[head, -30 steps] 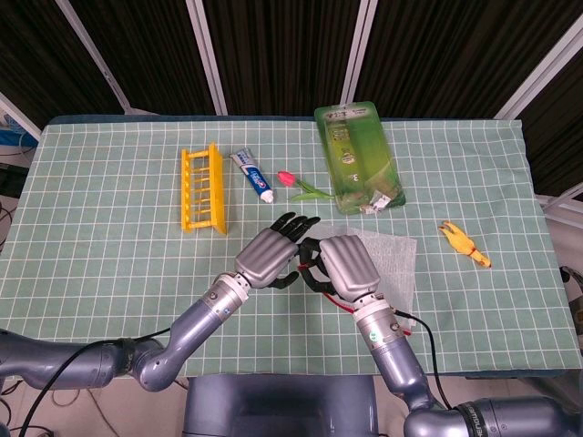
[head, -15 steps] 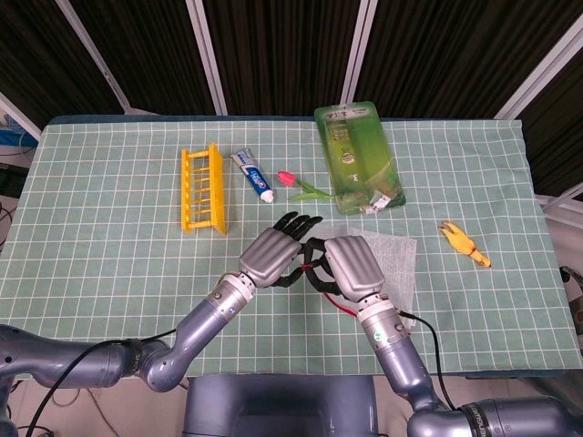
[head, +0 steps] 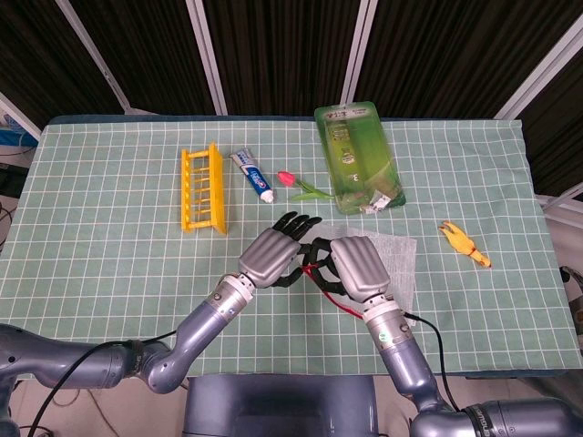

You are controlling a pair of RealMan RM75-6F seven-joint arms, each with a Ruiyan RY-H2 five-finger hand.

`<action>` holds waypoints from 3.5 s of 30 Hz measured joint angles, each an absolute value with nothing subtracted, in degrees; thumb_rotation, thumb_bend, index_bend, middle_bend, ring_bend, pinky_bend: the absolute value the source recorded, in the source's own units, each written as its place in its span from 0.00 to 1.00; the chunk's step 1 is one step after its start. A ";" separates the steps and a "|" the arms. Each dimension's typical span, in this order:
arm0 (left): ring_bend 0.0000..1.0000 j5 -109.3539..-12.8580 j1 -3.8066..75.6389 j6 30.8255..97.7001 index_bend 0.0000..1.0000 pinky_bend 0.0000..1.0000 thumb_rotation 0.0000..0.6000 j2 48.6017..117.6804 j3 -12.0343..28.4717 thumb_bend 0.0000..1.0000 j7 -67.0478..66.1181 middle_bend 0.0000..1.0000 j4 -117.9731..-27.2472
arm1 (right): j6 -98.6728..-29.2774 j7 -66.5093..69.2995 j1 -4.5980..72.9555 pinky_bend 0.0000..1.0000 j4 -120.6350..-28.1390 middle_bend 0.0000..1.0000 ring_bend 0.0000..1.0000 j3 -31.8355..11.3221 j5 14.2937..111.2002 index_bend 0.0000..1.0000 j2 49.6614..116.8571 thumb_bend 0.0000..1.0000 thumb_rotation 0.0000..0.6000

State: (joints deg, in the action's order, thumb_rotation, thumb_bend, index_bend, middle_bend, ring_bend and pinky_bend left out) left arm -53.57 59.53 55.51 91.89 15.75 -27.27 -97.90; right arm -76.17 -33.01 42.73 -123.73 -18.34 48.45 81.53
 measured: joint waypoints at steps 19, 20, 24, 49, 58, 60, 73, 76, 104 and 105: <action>0.00 -55.84 59.19 59.11 0.59 0.00 1.00 93.13 17.68 0.42 -24.32 0.05 -97.82 | -77.92 -30.36 39.59 1.00 -124.22 1.00 1.00 -15.09 49.44 0.69 80.04 0.67 1.00; 0.00 -55.92 59.17 59.26 0.59 0.00 1.00 93.14 17.81 0.42 -24.17 0.05 -97.87 | -77.97 -30.18 39.43 1.00 -124.14 1.00 1.00 -14.94 49.45 0.69 80.05 0.67 1.00; 0.00 -56.47 59.06 59.96 0.60 0.00 1.00 93.21 18.47 0.42 -23.29 0.05 -98.27 | -78.00 -29.72 38.94 1.00 -123.57 1.00 1.00 -14.36 49.40 0.69 80.19 0.67 1.00; 0.00 -58.10 58.66 63.40 0.60 0.00 1.00 91.81 22.42 0.42 -20.48 0.05 -99.61 | -77.77 -27.12 35.99 1.00 -120.48 1.00 1.00 -13.22 47.91 0.69 78.97 0.67 1.00; 0.00 -58.17 57.55 63.96 0.60 0.00 1.00 88.56 23.21 0.42 -19.76 0.05 -99.94 | -77.70 -25.12 34.38 1.00 -118.95 1.00 1.00 -13.63 47.08 0.69 76.63 0.67 1.00; 0.00 -58.13 57.02 63.96 0.60 0.00 1.00 87.41 23.21 0.42 -19.41 0.05 -99.91 | -77.68 -24.57 34.00 1.00 -118.66 1.00 1.00 -13.87 46.90 0.69 75.88 0.67 1.00; 0.00 -58.37 52.92 64.18 0.60 0.00 1.00 81.08 22.35 0.42 -16.09 0.05 -98.68 | -77.47 -19.57 31.03 1.00 -117.19 1.00 1.00 -16.63 45.31 0.69 69.63 0.67 1.00; 0.00 -58.51 52.12 64.20 0.60 0.00 1.00 80.06 22.01 0.42 -15.39 0.05 -98.23 | -77.25 -18.38 30.41 1.00 -116.80 1.00 1.00 -17.30 44.86 0.69 68.38 0.67 1.00; 0.00 -57.93 50.65 64.05 0.49 0.00 1.00 79.58 20.68 0.33 -14.40 0.03 -96.75 | -76.04 -15.16 28.33 0.98 -114.20 0.97 0.96 -18.90 43.95 0.67 65.41 0.64 1.00; 0.00 -57.85 50.59 64.02 0.46 0.00 1.00 79.60 20.59 0.28 -14.43 0.02 -96.82 | -76.11 -15.24 28.33 0.96 -114.21 0.94 0.94 -18.89 44.08 0.65 65.43 0.61 1.00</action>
